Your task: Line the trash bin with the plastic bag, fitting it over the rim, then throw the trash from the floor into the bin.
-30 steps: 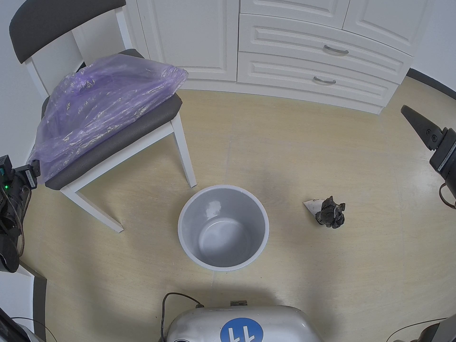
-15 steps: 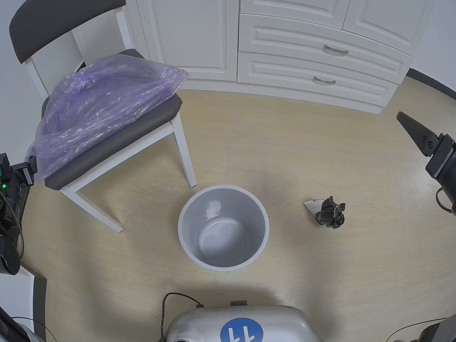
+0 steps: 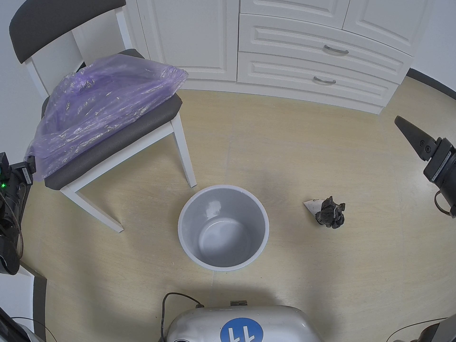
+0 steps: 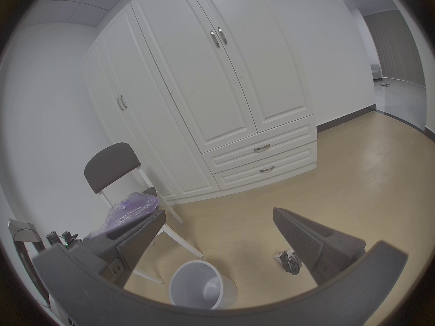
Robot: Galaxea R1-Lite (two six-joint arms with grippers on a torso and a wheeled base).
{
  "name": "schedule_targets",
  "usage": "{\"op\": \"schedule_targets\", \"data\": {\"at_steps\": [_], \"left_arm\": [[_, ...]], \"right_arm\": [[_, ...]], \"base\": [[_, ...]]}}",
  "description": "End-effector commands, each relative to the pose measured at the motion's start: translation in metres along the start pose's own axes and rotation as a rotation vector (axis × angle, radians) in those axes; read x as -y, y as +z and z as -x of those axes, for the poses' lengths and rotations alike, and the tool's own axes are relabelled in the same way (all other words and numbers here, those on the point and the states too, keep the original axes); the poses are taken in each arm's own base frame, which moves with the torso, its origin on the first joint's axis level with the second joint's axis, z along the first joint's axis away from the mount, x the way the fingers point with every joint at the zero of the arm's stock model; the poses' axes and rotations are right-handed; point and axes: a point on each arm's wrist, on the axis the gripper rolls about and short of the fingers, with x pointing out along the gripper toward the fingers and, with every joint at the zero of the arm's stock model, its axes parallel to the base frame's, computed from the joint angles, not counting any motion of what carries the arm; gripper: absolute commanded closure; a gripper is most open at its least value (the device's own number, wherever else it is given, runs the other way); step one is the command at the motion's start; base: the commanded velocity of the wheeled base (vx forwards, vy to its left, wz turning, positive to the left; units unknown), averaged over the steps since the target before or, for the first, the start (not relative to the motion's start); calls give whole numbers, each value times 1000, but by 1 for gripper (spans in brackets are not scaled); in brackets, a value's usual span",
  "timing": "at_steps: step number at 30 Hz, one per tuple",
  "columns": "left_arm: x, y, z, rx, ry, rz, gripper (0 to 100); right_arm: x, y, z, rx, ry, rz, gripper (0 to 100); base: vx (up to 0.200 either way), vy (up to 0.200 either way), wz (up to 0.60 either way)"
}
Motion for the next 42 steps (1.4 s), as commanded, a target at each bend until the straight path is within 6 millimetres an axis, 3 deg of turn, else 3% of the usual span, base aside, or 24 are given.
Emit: {"op": "schedule_targets", "data": {"at_steps": [1,9,16,23,26,30,34,35,39,42], "left_arm": [[0,2,1,7,2,1,100],[2,-1,3,-6,-8,-16,100],[9,6,11,9,-24,-7,100],[18,15,37,28,-104,21,100],[30,27,57,68,-198,57,100],[45,33,66,81,-288,82,100],[55,37,66,95,-330,97,100],[70,41,59,105,-371,112,100],[86,35,52,81,-406,105,100],[105,41,48,107,-456,127,100]], "right_arm": [[0,-1,0,-4,-2,3,0],[0,-2,0,-9,5,4,0],[-13,-6,4,-42,82,9,0],[-26,-27,-35,-40,48,30,0],[-32,-25,-60,52,66,17,0],[-30,-38,-60,47,78,33,0],[-28,-37,-57,48,81,57,0],[-28,-38,-55,48,78,87,0],[-31,-43,-55,29,87,102,0],[-33,-50,-57,10,88,108,0]], "base": [[0,0,0],[0,0,0],[0,0,0],[0,0,0],[0,0,0],[0,0,0],[0,0,0],[0,0,0],[0,0,0],[0,0,0]]}}
